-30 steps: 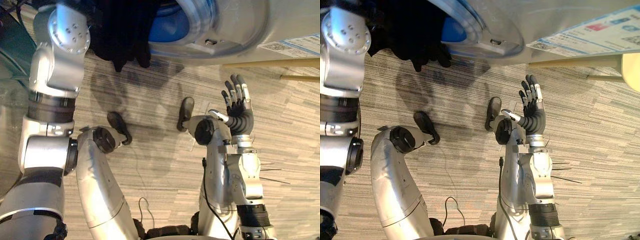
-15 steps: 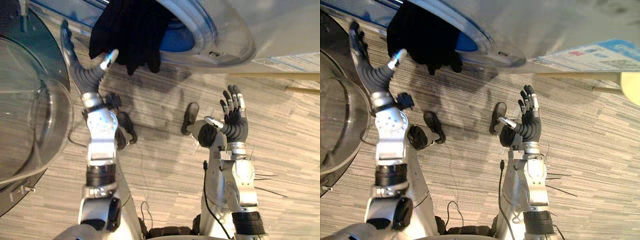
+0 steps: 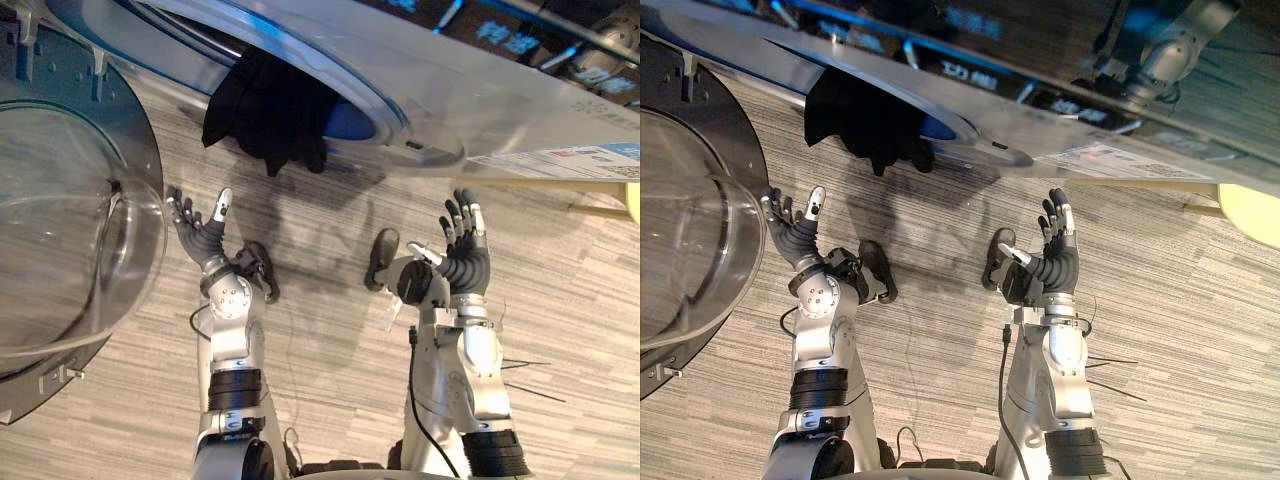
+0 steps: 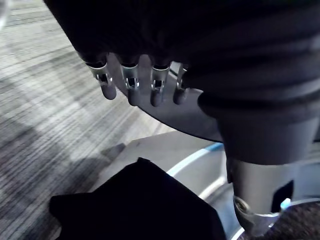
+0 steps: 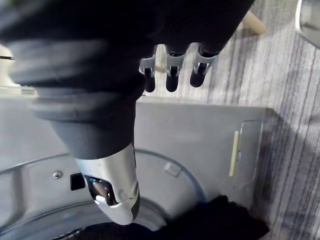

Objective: Pick up the laundry basket with both hands and put the clothes into the washing machine.

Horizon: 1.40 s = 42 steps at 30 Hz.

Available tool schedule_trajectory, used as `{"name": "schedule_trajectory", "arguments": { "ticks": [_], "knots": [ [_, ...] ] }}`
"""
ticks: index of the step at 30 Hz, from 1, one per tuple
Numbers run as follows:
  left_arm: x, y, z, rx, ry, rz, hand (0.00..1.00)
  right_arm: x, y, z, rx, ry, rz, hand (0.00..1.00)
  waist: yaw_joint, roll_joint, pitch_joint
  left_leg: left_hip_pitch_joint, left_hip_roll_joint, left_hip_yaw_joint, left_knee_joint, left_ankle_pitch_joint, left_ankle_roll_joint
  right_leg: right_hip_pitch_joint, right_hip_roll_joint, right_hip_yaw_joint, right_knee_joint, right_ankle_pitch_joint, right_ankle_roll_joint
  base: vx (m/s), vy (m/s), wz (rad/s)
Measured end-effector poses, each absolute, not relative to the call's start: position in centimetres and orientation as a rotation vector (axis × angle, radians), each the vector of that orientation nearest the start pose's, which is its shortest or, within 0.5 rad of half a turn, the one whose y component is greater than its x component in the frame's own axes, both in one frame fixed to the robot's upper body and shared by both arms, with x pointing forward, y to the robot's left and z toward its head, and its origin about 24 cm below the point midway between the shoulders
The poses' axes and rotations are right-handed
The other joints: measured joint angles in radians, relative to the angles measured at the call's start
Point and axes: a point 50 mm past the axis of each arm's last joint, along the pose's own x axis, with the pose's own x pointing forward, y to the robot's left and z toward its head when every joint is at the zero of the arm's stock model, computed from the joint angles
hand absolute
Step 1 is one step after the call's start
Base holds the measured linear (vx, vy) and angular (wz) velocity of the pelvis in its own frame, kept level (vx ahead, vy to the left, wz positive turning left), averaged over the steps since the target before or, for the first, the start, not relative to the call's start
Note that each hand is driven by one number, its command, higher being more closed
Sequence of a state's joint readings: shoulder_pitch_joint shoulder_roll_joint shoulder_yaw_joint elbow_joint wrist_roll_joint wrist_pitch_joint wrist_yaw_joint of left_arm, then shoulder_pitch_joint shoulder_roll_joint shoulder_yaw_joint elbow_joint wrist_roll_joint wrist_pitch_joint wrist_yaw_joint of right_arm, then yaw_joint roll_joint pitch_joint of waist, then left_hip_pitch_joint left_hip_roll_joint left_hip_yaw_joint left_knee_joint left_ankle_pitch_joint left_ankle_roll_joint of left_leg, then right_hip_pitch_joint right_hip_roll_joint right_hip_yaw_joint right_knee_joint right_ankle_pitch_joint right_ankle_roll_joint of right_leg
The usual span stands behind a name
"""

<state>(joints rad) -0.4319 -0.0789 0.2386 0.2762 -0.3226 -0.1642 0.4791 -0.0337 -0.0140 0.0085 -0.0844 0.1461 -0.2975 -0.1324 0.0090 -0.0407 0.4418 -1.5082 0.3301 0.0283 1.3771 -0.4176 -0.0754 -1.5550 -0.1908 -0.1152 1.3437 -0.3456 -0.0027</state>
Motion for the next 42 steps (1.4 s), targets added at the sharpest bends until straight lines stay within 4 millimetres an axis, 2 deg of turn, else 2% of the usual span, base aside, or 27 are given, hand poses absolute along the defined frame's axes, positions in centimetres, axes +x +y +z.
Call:
{"name": "schedule_trajectory", "arguments": {
  "ticks": [4, 7, 12, 15, 16, 19, 26, 35, 39, 42],
  "knots": [
    [34.1, 18.5, 10.7, -0.554, -0.197, 0.498, 0.00, 25.3, -15.8, 9.6, 0.150, -0.404, -0.116, 0.00, -0.021, 0.000, 0.000, -0.009, 0.003, -0.003, 0.004, 0.000, 0.000, -0.004, 0.001, -0.002, 0.000, 0.000, 0.000, 0.00, -0.003, -0.01],
    [35.5, 19.0, 13.1, -0.577, -0.256, 0.447, 0.00, 25.3, -15.9, 9.6, 0.152, -0.406, -0.119, 0.00, -0.027, -0.001, 0.000, -0.032, 0.016, -0.012, 0.031, -0.006, -0.001, -0.016, 0.008, -0.008, 0.013, 0.000, 0.000, 0.02, -0.008, -0.09],
    [36.9, 19.7, 18.2, -0.687, -0.398, 0.359, 0.00, 25.7, -16.1, 10.8, 0.176, -0.452, -0.103, 0.00, -0.053, -0.009, 0.003, -0.097, 0.021, -0.015, 0.092, -0.025, 0.004, -0.083, 0.015, 0.012, 0.059, -0.001, 0.005, 0.00, -0.009, -0.06],
    [37.6, 19.8, 21.9, -0.726, -0.487, 0.311, 0.00, 26.1, -15.9, 11.8, 0.193, -0.487, -0.089, 0.00, -0.066, -0.037, 0.018, -0.125, 0.024, -0.014, 0.101, -0.028, 0.008, -0.115, 0.018, 0.021, 0.063, 0.003, 0.013, -0.01, -0.013, -0.08],
    [37.7, 20.1, 22.7, -0.760, -0.502, 0.323, 1.00, 26.3, -15.9, 12.1, 0.195, -0.500, -0.084, 0.00, -0.071, -0.046, 0.023, -0.135, 0.028, -0.013, 0.104, -0.028, 0.008, -0.124, 0.020, 0.022, 0.061, 0.004, 0.014, -0.01, -0.014, -0.09],
    [37.6, 20.7, 24.0, -0.752, -0.546, 0.328, 1.00, 26.5, -16.1, 13.3, 0.195, -0.548, -0.071, 0.00, -0.075, -0.067, 0.058, -0.140, 0.037, -0.008, 0.106, -0.028, 0.008, -0.128, 0.023, 0.023, 0.050, 0.008, 0.022, -0.01, -0.008, -0.12],
    [37.3, 21.7, 26.8, -0.705, -0.629, 0.317, 1.00, 26.3, -16.5, 15.3, 0.194, -0.637, -0.046, 0.00, -0.075, -0.066, 0.104, -0.179, 0.037, 0.020, 0.075, -0.028, 0.009, -0.157, 0.020, 0.032, -0.010, 0.028, 0.054, 0.00, 0.009, -0.02],
    [36.7, 20.5, 28.1, -0.722, -0.703, 0.263, 1.00, 26.4, -16.9, 15.7, 0.208, -0.655, -0.051, 0.00, -0.075, -0.065, 0.106, -0.181, 0.034, 0.043, 0.067, -0.027, 0.009, -0.160, 0.014, 0.046, -0.034, 0.056, 0.062, 0.00, 0.020, 0.00],
    [36.1, 19.2, 28.6, -0.740, -0.736, 0.212, 1.00, 26.5, -16.8, 16.0, 0.212, -0.665, -0.047, 0.00, -0.074, -0.065, 0.106, -0.180, 0.031, 0.049, 0.065, -0.022, 0.009, -0.158, 0.012, 0.054, -0.034, 0.074, 0.055, 0.02, 0.020, 0.09],
    [35.6, 18.5, 28.8, -0.758, -0.752, 0.185, 1.00, 26.5, -16.8, 16.0, 0.218, -0.667, -0.048, 0.00, -0.074, -0.065, 0.106, -0.173, 0.017, 0.051, 0.066, -0.007, 0.032, -0.155, 0.012, 0.065, -0.028, 0.083, 0.059, 0.02, 0.030, 0.06]
  ]
}}
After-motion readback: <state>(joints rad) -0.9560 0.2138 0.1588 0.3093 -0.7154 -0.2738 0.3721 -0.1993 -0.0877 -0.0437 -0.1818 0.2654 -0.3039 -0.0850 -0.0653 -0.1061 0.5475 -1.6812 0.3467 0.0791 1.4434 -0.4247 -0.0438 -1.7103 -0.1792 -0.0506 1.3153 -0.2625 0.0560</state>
